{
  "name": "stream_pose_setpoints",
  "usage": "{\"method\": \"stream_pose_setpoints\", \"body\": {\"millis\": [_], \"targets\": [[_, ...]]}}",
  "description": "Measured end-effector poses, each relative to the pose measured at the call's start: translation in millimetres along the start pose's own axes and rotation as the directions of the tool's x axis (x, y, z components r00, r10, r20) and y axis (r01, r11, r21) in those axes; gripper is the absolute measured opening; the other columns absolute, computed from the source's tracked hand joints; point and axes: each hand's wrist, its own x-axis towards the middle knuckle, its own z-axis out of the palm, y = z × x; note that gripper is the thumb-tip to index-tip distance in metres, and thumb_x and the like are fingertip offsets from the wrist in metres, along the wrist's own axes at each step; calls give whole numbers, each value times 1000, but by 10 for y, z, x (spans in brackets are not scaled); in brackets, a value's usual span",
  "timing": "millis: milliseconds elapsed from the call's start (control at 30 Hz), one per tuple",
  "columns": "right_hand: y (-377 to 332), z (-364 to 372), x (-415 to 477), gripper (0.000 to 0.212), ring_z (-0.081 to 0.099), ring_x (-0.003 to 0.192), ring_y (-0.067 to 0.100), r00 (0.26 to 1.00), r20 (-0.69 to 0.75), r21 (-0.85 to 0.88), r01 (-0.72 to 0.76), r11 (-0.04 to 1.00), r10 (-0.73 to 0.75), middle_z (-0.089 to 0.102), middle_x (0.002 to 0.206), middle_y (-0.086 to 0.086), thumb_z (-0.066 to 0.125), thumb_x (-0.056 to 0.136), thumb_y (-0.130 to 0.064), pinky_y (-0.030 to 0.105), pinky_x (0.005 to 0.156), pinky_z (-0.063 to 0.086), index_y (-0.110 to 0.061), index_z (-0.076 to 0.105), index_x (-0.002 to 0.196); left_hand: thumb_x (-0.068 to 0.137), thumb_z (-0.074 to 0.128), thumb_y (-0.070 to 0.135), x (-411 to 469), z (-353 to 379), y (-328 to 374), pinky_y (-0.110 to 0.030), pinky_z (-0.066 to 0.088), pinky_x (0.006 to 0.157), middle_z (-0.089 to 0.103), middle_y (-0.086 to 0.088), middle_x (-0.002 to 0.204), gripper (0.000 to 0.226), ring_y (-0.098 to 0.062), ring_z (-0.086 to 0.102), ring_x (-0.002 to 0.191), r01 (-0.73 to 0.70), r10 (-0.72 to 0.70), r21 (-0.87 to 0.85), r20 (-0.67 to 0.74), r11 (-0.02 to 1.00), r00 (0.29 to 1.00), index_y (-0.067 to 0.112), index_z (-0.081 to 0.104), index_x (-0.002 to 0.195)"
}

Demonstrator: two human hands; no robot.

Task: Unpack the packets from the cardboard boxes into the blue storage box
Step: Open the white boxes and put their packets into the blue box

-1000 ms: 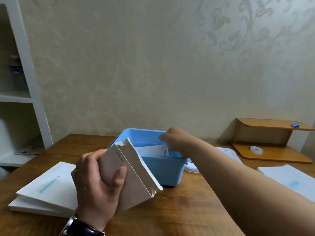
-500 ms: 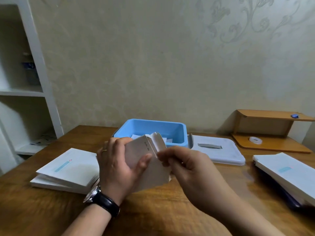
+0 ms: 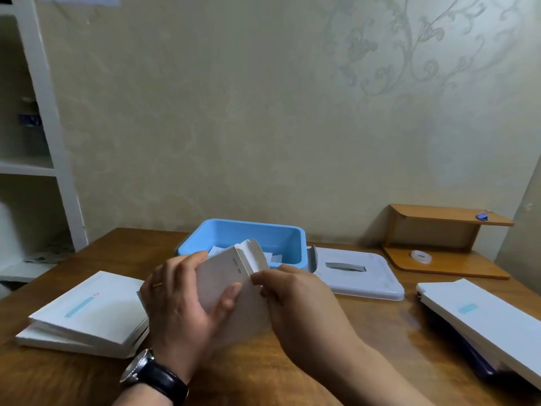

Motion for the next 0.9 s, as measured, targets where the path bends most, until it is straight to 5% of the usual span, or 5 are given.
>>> {"method": "stream_pose_setpoints", "body": {"millis": [267,433,567,733,900], "targets": [[62,-54,153,37,70,110,9,970,220,311,-173,934,107,77,123,-13,53,100,-23,36,96,62,-29,73,130,88,32,87,-52,-6,-2,-55,34,103,57,-12,127,92,-42,55,120,27,-27,11,25,1000,999,14,62,135],[52,-93,201,46,71,110,9,896,411,390,-339,856,168,77,124,-12,69,95,-50,33,97,60,-28,71,135,88,34,86,-56,9,22,-55,34,103,58,-10,129,90,-40,56,121,-16,16,10,58,1000,998,15,62,136],[3,-24,203,39,68,95,5,894,410,340,-334,879,181,75,109,-10,68,97,-52,23,73,51,-23,74,122,88,35,85,-90,-8,14,-53,34,102,58,-9,129,89,-41,56,120,-27,27,6,49,1000,998,16,62,136],[21,-24,216,45,67,121,14,866,463,437,-407,802,188,72,135,-7,68,100,-40,38,108,56,-25,66,142,93,34,79,-94,-30,29,-53,35,100,56,-8,128,80,-38,54,118,-83,83,-1,8,997,997,16,60,136],[131,44,137,28,71,111,15,907,362,464,-375,802,214,77,120,-4,72,100,-37,35,94,61,-18,76,120,97,31,74,-81,-27,29,-57,36,103,57,-9,129,76,-40,56,119,-116,115,10,39,993,993,16,58,137]]}}
